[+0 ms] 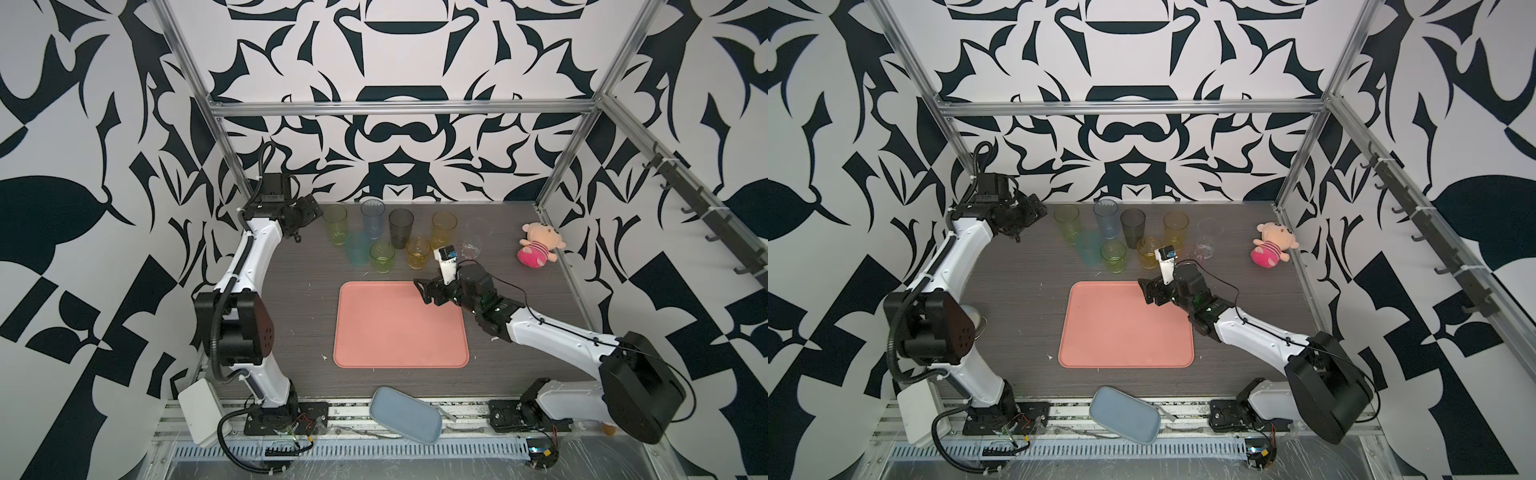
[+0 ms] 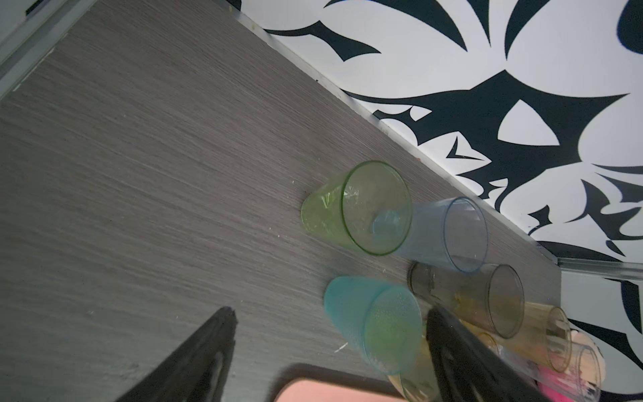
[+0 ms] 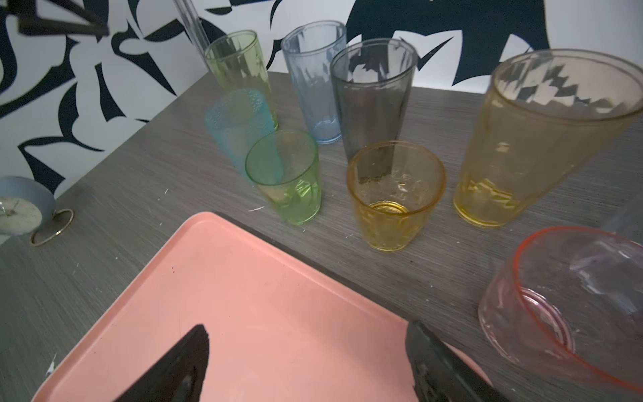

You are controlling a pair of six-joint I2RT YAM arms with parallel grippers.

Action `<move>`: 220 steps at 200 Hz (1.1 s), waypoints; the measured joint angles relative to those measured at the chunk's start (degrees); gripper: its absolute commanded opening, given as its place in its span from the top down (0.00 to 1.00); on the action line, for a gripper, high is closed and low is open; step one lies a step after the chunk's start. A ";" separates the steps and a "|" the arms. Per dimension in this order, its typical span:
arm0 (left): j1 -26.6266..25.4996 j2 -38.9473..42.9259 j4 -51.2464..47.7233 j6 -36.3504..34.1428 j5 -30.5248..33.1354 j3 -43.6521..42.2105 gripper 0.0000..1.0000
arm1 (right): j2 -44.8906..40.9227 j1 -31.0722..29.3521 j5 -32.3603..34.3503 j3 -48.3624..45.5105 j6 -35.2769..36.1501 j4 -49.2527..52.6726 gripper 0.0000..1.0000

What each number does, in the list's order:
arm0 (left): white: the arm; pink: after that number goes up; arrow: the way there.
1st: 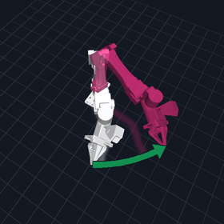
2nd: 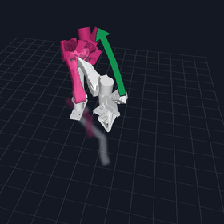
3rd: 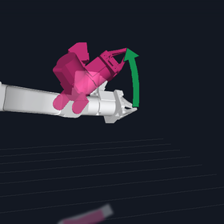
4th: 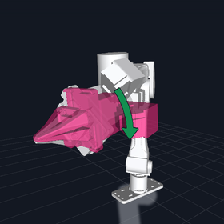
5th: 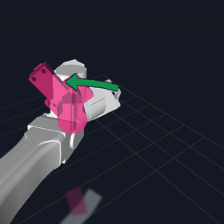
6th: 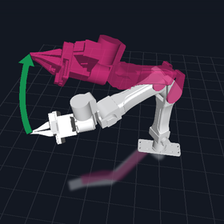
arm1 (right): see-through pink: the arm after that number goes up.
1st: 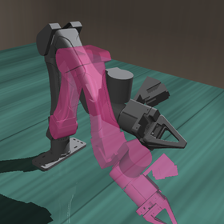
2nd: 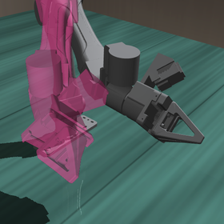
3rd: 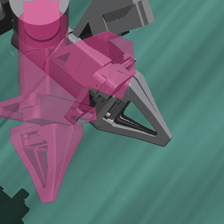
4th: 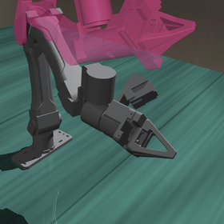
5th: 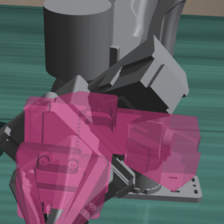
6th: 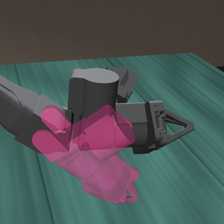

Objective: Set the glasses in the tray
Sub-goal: 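Reach the left gripper to the green glass while the right gripper hovers near the tray, then close the left gripper on the green glass rim and lift it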

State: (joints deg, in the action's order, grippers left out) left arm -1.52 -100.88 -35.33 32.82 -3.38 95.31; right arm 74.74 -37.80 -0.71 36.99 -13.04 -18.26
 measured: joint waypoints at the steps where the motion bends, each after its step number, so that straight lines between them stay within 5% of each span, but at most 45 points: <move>1: 0.00 -0.33 -0.07 -0.02 0.04 0.26 0.13 | 0.04 -0.17 0.13 0.00 0.09 0.00 0.09; 96: -1.49 -18.71 -6.51 -1.60 0.15 18.51 0.30 | 2.19 -2.95 3.39 0.04 2.75 -0.04 0.11; 143: -3.04 -25.81 -10.75 -2.38 0.35 26.82 0.51 | 2.27 -3.15 3.98 0.22 2.95 -0.04 0.11; 220: -3.48 -29.00 -14.58 -3.32 1.44 29.07 0.73 | 3.50 -3.32 4.48 0.74 3.15 -0.02 0.12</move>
State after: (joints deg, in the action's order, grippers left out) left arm -4.99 -129.88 -49.91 29.50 -1.93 124.38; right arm 78.24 -41.12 3.77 37.74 -9.89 -18.28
